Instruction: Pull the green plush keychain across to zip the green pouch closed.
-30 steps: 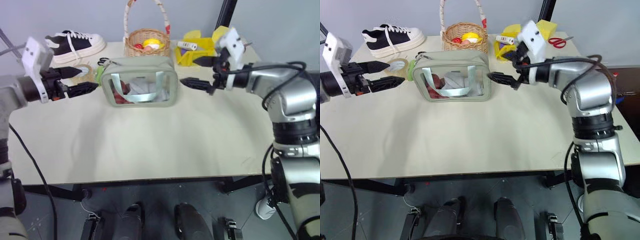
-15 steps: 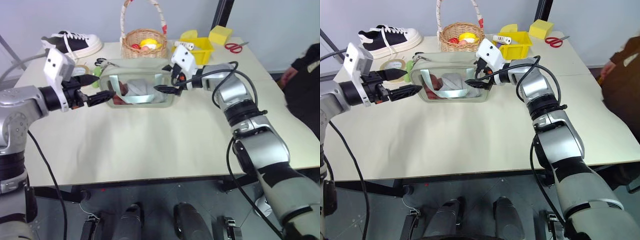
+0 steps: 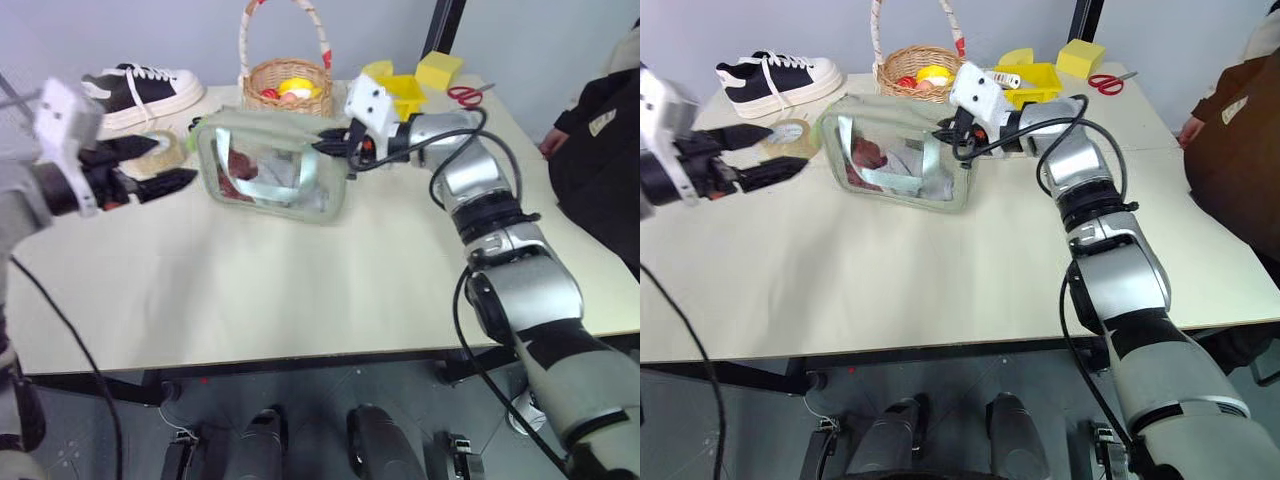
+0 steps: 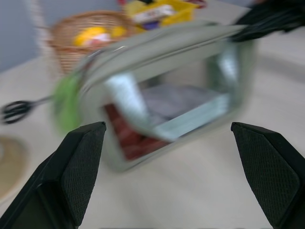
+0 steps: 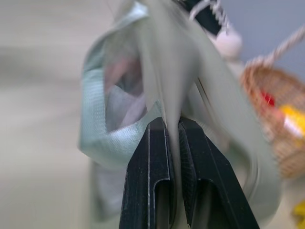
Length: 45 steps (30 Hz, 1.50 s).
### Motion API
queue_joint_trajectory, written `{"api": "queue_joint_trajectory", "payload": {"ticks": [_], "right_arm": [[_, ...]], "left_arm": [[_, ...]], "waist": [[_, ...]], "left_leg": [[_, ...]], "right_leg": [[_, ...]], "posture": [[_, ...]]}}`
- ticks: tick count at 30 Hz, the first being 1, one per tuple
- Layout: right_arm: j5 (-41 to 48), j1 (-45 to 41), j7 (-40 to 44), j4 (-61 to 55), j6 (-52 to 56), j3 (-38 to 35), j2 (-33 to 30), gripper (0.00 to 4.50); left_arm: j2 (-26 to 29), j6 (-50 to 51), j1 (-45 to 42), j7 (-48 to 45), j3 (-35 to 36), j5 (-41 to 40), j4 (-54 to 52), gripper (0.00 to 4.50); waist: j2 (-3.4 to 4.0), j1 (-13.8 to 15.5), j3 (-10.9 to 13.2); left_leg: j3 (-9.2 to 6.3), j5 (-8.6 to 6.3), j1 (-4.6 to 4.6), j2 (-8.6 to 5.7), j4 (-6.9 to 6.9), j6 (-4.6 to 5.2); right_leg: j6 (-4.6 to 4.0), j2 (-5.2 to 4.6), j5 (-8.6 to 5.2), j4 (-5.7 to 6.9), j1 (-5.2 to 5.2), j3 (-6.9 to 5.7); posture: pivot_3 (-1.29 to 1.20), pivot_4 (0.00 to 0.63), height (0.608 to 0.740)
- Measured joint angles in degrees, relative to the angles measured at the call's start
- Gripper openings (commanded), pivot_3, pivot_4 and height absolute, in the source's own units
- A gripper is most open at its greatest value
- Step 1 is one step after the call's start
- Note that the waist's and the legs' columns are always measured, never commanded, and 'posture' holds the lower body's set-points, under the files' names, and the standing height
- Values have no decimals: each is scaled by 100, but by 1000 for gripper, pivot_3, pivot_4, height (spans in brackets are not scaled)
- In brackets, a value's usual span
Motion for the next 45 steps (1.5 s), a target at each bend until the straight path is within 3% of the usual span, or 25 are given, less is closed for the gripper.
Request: {"api": "queue_joint_trajectory", "payload": {"ticks": [7,11,21,26,35,41,43,45], "right_arm": [[509,1243,949,-2117,546,41,-442,41],[412,1577,1007,-2062,125,96,-557,41],[251,1404,1292,-1205,-721,51,-1074,41],[280,1304,1345,-1214,-582,24,-1147,41],[492,1792,1123,-2417,328,21,-1104,41],[488,1807,1019,-2602,593,31,-1064,41],[488,1822,990,-2604,669,31,-1063,0],[490,1829,965,-2626,709,30,-1063,0]], "left_arm": [[84,-50,134,-141,110,-15,26,4500],[-6,-59,159,-137,104,-20,-9,4500],[-66,-147,212,-171,-33,-10,32,4500],[-105,-175,170,-201,-124,1,169,4500],[-96,-507,808,-509,-485,355,674,4500],[-595,-304,797,-508,-584,192,704,4500],[-679,-299,779,-455,-630,208,696,3924],[-816,-289,701,-396,-761,234,697,3075]], "waist": [[-1,-2,0],[0,-15,0],[-1,36,0],[-1,13,0],[1,-8,0],[0,14,0],[0,14,0],[0,18,0]], "left_leg": [[-1,-1,1,-1,34,1],[0,-2,7,1,73,3],[-1,2,42,1,80,9],[-1,1,41,1,77,11],[5,1,42,7,69,12],[4,0,37,4,75,12],[4,0,37,4,74,12],[4,0,37,3,75,12]], "right_leg": [[0,1,1,22,9,-2],[-3,6,2,59,14,0],[-5,3,3,54,59,-2],[-5,2,3,54,56,-2],[-6,7,3,61,44,4],[-6,0,3,58,48,2],[-6,0,3,58,47,2],[-5,-1,3,58,48,1]], "posture": [[0,150,740],[0,150,740],[0,150,740],[0,150,740],[0,150,740],[0,150,740],[0,150,740],[0,150,740]]}}
